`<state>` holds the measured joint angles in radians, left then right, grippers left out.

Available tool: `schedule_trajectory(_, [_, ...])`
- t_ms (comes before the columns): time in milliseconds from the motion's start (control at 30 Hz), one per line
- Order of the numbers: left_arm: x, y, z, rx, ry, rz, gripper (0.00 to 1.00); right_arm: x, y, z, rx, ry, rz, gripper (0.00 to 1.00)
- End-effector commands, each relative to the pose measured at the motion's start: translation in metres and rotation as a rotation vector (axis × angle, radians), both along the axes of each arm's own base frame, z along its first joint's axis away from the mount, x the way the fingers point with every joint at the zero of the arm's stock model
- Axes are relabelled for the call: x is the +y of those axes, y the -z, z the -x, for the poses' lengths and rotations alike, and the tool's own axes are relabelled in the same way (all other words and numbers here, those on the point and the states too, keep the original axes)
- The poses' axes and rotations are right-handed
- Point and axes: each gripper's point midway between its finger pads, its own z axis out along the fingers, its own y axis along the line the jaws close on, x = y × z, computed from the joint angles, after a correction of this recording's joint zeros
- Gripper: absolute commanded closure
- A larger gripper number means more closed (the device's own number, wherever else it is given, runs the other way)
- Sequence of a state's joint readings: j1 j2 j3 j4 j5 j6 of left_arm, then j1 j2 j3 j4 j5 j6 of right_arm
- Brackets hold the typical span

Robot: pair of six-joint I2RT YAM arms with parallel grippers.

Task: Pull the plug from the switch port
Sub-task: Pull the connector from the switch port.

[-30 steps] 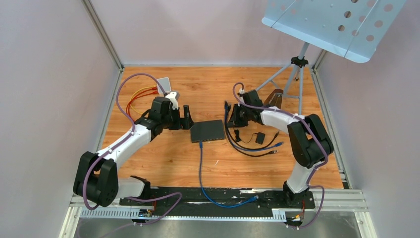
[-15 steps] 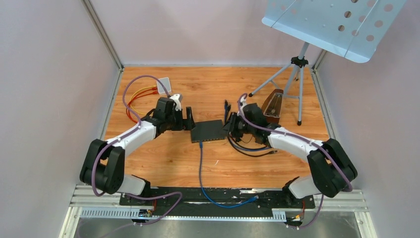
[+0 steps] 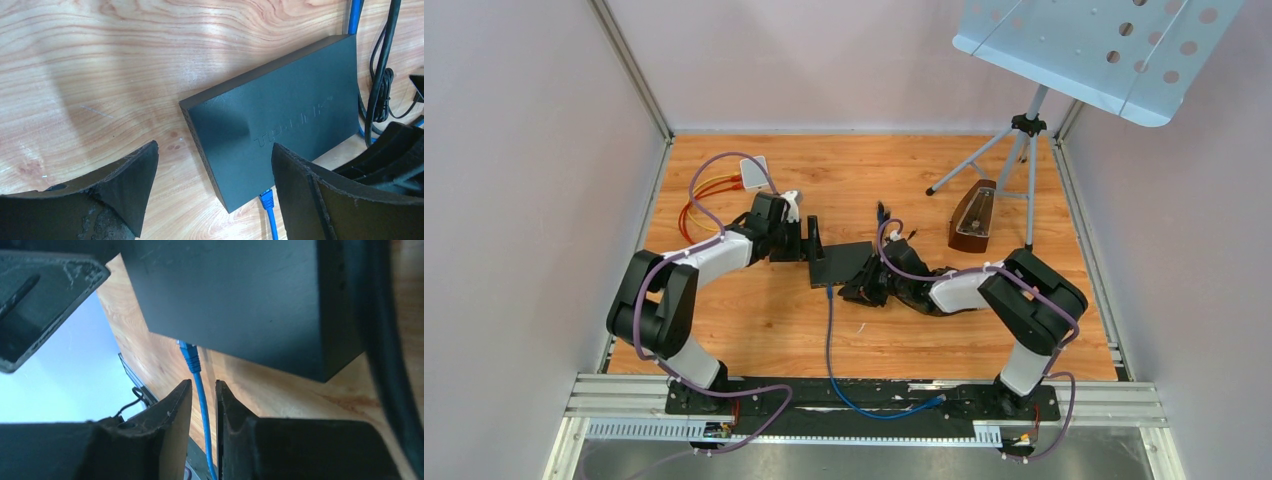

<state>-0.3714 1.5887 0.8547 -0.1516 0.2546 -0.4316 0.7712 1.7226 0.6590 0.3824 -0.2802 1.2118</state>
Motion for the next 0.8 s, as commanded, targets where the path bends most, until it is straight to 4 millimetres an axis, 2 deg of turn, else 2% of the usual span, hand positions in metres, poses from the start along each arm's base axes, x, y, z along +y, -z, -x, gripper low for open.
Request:
schedule_trajectory(0, [-0.005, -0.007, -0.008, -0.029, 0.005, 0.030, 0.10, 0.017, -0.018, -0.023, -0.026, 0.084, -0.087, 0.74])
schedule_trajectory(100, [-0.007, 0.000, -0.005, -0.009, 0.011, 0.036, 0.12, 0.021, -0.014, -0.024, -0.023, 0.094, -0.080, 0.69])
schedule_trajectory(400, [-0.007, 0.021, 0.006, 0.062, -0.001, 0.042, 0.20, 0.030, 0.000, -0.029, 0.000, 0.111, -0.090, 0.67])
schedule_trajectory(767, [-0.010, 0.035, 0.020, 0.111, -0.024, 0.090, 0.38, 0.026, 0.022, -0.023, 0.033, 0.176, -0.065, 0.66])
